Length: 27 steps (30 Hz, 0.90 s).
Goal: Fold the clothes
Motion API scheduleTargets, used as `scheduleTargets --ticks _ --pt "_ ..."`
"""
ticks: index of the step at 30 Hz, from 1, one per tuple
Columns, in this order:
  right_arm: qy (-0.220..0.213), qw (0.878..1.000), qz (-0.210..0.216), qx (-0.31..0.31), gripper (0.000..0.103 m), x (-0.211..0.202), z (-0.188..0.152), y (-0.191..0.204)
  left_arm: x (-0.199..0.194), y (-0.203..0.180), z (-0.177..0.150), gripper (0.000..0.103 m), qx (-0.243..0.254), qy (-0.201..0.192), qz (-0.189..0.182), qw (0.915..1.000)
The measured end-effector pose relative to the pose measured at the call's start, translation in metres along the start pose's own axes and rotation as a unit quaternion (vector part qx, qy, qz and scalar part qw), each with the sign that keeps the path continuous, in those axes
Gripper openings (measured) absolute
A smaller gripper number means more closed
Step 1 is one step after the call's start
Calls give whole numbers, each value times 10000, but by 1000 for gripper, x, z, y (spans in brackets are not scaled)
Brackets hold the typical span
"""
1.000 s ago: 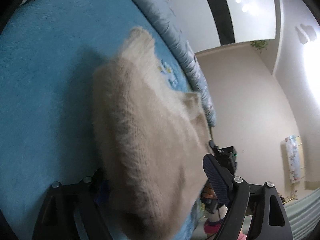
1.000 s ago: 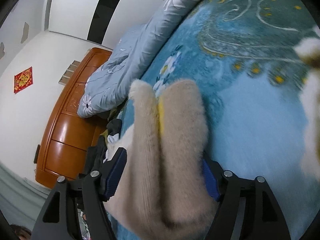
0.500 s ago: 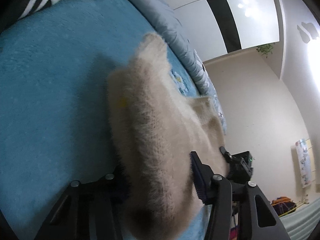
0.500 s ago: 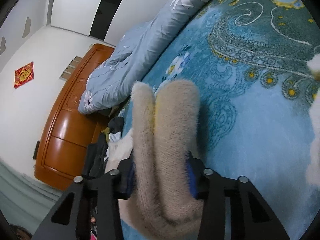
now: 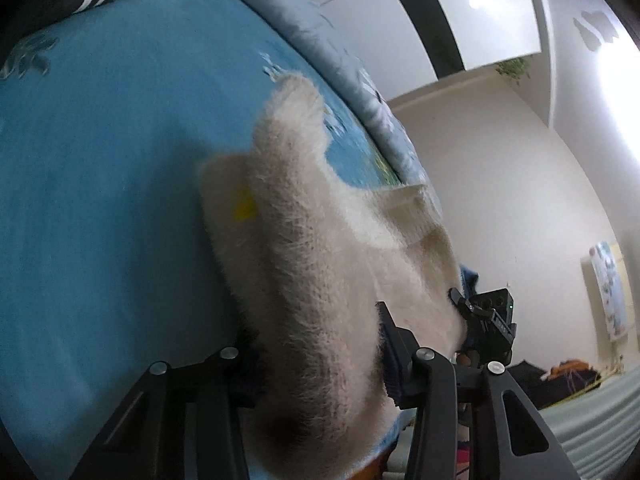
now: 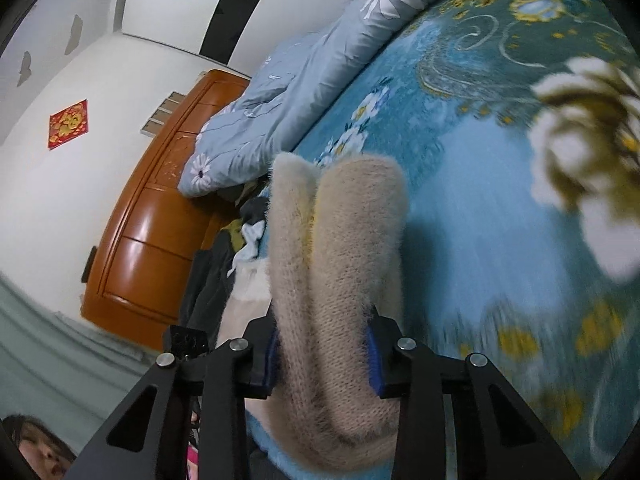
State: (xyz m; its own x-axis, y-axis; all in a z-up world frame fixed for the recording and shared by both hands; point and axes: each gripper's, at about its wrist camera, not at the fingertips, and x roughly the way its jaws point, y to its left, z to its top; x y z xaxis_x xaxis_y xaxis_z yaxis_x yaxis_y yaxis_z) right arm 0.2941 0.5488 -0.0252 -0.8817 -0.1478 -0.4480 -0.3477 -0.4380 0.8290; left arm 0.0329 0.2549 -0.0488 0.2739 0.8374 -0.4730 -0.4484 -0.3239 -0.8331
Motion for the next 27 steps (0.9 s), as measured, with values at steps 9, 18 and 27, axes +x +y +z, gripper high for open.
scheduleTargets --ticks 9,18,27 --pt "-120 9998 131 45 35 -41 -32 5 -6 -32 -13 46 199 -255 17 9995" --pt "-384 9960 622 -515 34 -112 -12 39 -3 -130 -4 46 860 -278 -93 9959" --pt "-1304 9850 700 -891 34 -256 37 40 85 -299 26 46 2013 100 -380 9787"
